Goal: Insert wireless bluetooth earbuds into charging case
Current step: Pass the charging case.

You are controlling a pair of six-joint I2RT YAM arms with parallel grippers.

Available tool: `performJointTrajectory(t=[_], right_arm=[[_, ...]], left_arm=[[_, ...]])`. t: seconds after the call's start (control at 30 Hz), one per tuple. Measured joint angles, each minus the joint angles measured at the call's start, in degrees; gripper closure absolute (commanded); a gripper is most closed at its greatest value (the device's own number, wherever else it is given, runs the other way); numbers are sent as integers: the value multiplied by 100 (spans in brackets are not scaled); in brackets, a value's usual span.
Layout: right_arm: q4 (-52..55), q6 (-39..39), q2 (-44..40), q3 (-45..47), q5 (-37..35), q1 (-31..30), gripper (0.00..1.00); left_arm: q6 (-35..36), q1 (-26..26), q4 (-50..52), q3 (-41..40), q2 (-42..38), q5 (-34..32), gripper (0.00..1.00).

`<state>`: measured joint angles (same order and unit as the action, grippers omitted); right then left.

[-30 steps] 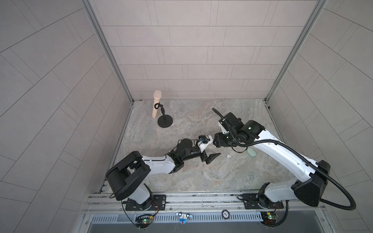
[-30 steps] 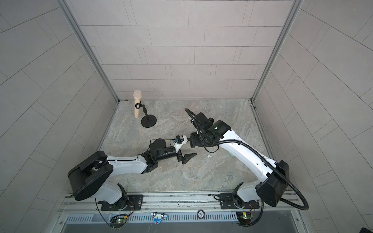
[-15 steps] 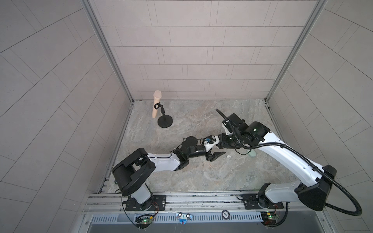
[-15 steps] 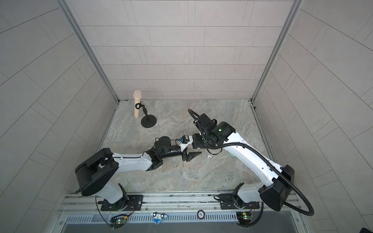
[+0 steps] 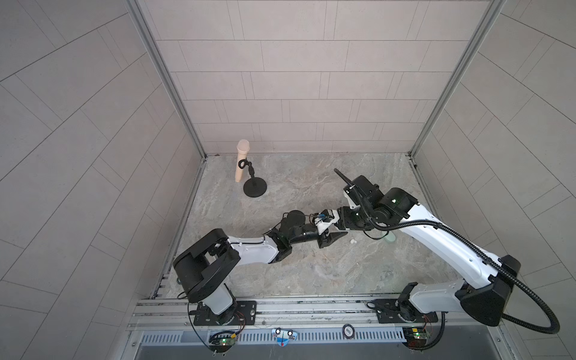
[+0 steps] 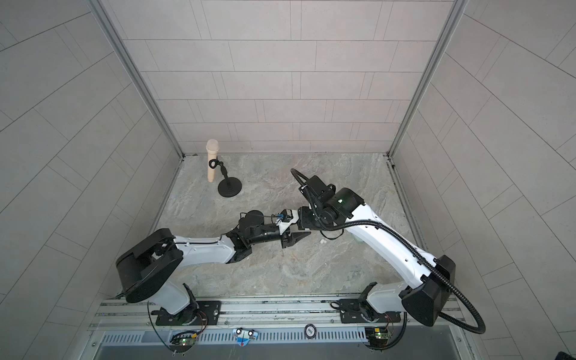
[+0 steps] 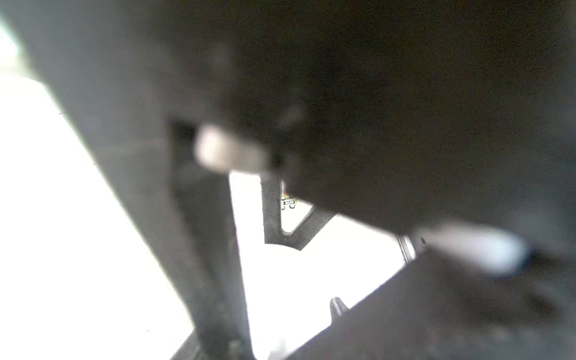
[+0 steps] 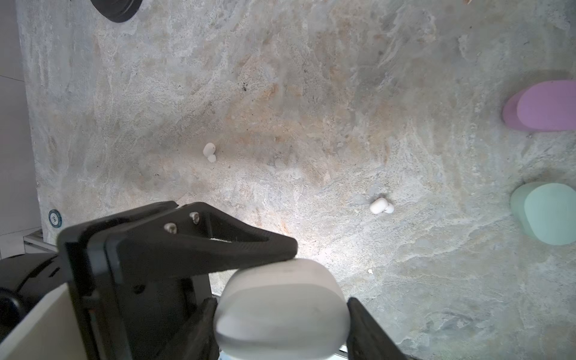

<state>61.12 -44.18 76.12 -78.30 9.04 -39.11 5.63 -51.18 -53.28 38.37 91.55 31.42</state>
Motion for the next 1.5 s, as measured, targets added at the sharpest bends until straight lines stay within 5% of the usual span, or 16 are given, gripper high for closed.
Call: performJointTrajectory(t=[0.8, 1.5], right_arm=[[24, -85, -7, 0, 31, -7, 41], [-105, -125, -496, 0, -155, 0, 16]], left_arm=[[-26, 4, 37, 9, 0, 11, 70], [-181, -7, 76, -68, -98, 103, 75]])
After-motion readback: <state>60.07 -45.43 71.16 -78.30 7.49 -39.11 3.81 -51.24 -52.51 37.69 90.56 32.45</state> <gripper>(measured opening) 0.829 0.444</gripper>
